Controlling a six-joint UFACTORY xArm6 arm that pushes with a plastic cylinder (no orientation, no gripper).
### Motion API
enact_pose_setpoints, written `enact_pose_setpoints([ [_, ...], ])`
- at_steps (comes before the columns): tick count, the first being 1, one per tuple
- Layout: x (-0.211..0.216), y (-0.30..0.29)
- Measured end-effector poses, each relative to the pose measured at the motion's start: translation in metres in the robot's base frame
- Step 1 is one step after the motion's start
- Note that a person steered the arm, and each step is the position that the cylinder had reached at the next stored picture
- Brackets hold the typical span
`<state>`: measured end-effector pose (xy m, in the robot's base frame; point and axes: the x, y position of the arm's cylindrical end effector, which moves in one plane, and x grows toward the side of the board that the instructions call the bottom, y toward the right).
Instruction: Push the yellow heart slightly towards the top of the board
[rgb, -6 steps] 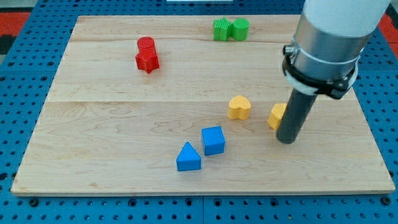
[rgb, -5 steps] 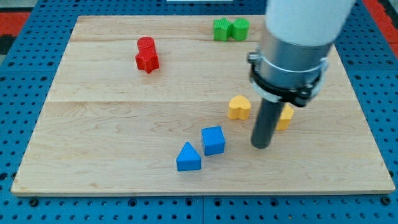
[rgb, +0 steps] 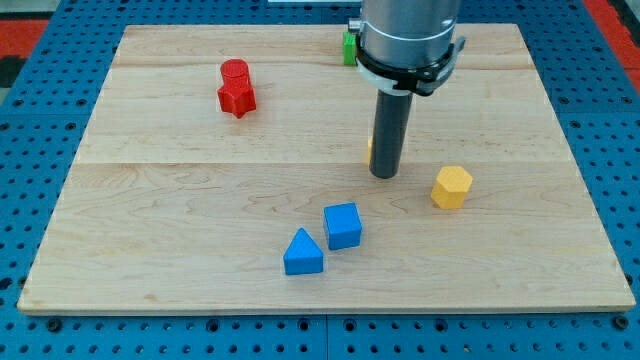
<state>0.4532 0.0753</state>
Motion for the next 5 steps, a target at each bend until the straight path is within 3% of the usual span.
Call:
enact_pose_setpoints([
  [3, -0.045, 0.037],
  [5, -0.094, -0.001],
])
